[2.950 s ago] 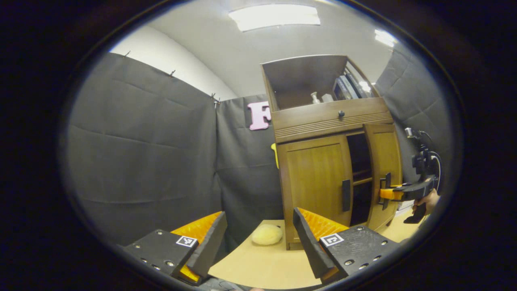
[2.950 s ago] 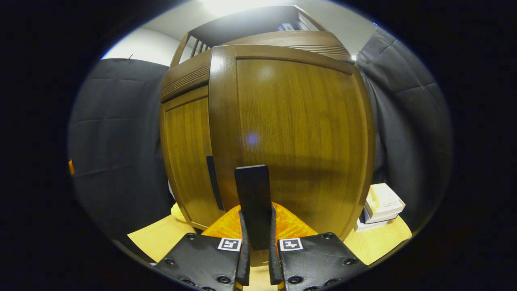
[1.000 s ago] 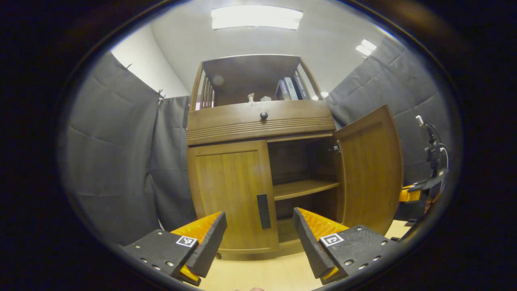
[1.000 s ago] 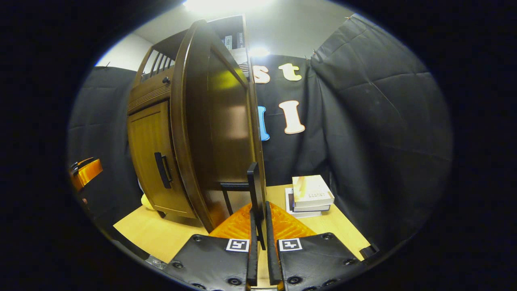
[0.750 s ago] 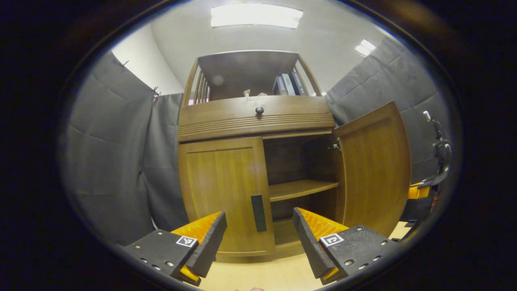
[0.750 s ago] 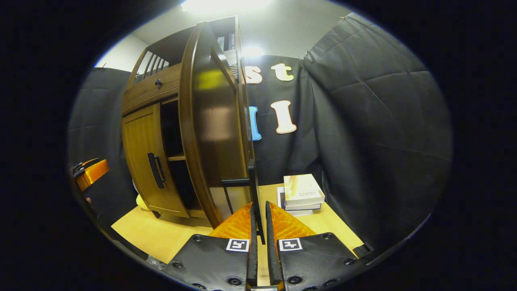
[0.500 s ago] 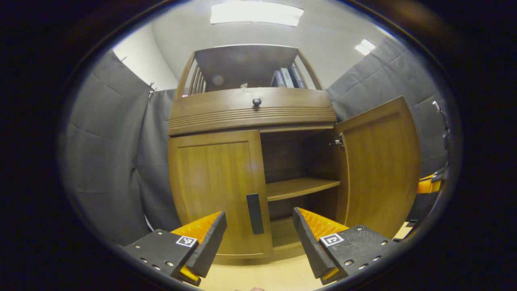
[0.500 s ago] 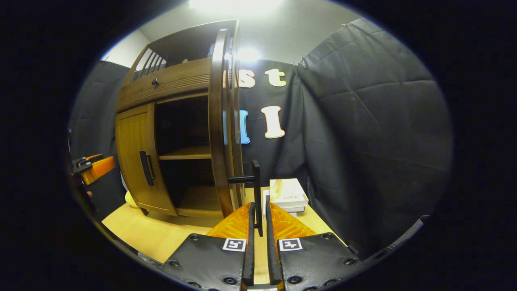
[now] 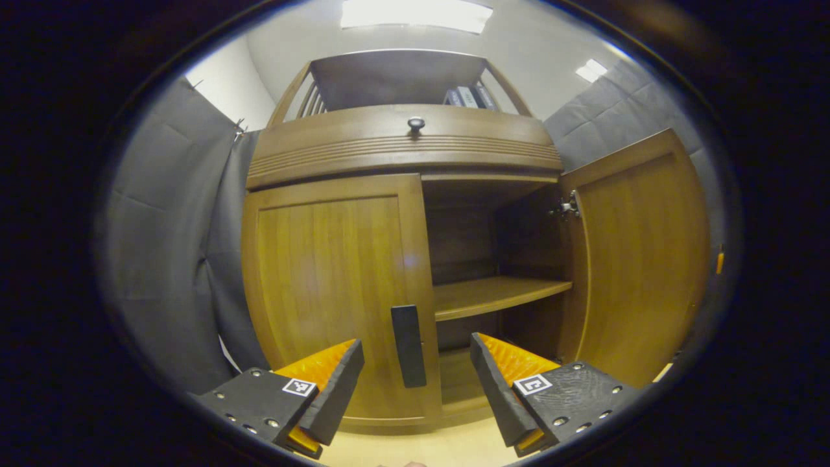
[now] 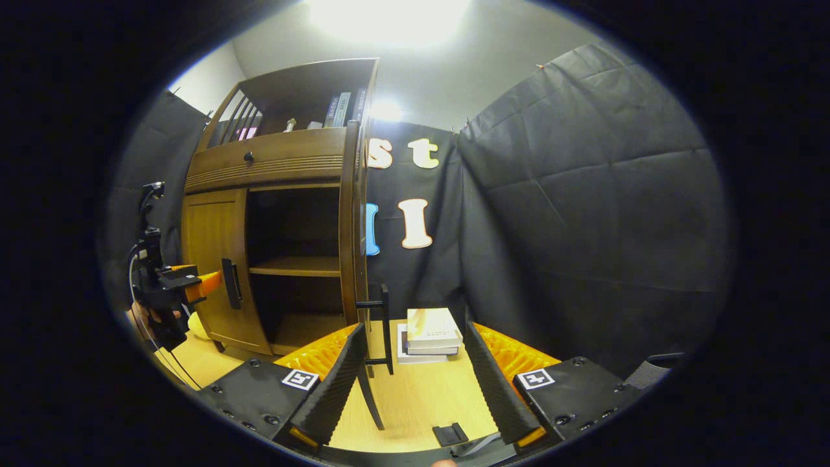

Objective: Open the right door of the double-door shoe cabinet with the right hand, and open the left door with the left hand.

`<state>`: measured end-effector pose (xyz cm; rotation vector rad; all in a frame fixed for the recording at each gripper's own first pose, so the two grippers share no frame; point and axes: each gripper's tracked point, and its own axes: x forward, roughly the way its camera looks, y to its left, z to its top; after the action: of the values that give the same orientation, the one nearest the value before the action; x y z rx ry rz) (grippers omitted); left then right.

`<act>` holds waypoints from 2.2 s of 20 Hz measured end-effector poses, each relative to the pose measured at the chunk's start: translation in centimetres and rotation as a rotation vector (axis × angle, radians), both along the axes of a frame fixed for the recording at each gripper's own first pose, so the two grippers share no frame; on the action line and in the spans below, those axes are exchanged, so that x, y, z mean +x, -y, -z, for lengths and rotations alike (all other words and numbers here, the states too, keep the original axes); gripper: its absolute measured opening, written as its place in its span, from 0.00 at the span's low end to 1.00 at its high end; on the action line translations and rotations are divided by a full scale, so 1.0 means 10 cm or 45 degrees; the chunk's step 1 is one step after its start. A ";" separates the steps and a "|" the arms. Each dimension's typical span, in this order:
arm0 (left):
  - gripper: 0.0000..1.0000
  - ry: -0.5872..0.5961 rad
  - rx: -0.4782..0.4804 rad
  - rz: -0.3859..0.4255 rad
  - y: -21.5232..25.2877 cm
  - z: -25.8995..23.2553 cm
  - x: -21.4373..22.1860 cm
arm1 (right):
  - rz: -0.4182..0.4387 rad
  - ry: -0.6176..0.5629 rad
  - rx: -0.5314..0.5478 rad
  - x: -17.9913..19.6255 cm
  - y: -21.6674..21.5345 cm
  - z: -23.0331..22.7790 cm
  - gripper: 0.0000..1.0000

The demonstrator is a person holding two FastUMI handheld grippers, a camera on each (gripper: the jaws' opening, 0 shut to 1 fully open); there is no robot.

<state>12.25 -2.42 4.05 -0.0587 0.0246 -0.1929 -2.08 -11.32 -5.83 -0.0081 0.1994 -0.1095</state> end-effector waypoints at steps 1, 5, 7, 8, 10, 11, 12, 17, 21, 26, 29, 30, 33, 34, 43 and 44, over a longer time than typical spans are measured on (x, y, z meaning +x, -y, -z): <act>0.95 -0.007 -0.014 -0.006 0.01 0.04 0.07 | 0.009 -0.002 0.003 -0.03 0.01 0.00 0.95; 0.95 -0.021 -0.050 -0.032 -0.01 0.16 0.35 | 0.047 -0.032 0.018 -0.17 0.08 0.08 0.92; 0.95 -0.034 -0.056 -0.045 -0.01 0.22 0.50 | 0.063 -0.042 0.018 -0.23 0.12 0.11 0.92; 0.95 -0.042 -0.066 -0.044 -0.01 0.24 0.55 | 0.070 -0.044 0.014 -0.22 0.13 0.10 0.92; 0.95 -0.072 -0.075 -0.040 0.04 0.34 0.66 | 0.080 -0.053 0.005 -0.24 0.14 0.10 0.92; 0.95 -0.083 -0.066 -0.039 0.07 0.38 0.69 | 0.083 -0.057 0.001 -0.24 0.15 0.10 0.92; 0.95 -0.076 -0.051 -0.043 0.07 0.36 0.72 | 0.086 -0.060 -0.002 -0.25 0.16 0.12 0.92; 0.72 -0.075 -0.004 -0.053 0.10 0.41 0.85 | 0.082 -0.064 -0.011 -0.26 0.18 0.13 0.92; 0.44 -0.094 -0.002 -0.097 0.08 0.41 0.88 | 0.053 -0.063 -0.026 -0.23 0.18 0.16 0.92; 0.17 -0.134 -0.038 -0.122 0.04 0.40 0.72 | -0.010 -0.057 0.005 -0.08 0.18 0.22 0.92; 0.20 -0.134 -0.046 -0.134 -0.01 0.38 0.57 | -0.052 -0.052 0.019 0.03 0.17 0.25 0.93; 0.20 -0.134 -0.050 -0.137 -0.03 0.37 0.52 | -0.063 -0.051 0.021 0.06 0.17 0.26 0.93; 0.22 -0.140 -0.054 -0.141 -0.06 0.35 0.43 | -0.098 -0.042 0.037 0.14 0.11 0.25 0.95; 0.22 -0.140 -0.062 -0.144 -0.07 0.32 0.43 | -0.107 -0.039 0.037 0.15 0.08 0.26 0.95; 0.17 -0.144 -0.075 -0.141 -0.11 0.17 0.38 | -0.171 -0.019 0.039 0.22 -0.20 0.21 0.95; 0.19 -0.144 -0.072 -0.142 -0.12 0.15 0.38 | -0.177 -0.017 0.036 0.22 -0.25 0.20 0.95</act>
<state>16.01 -1.25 2.54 -0.1270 0.1282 -0.0785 0.12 -8.87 -7.80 0.0053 0.2129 0.0318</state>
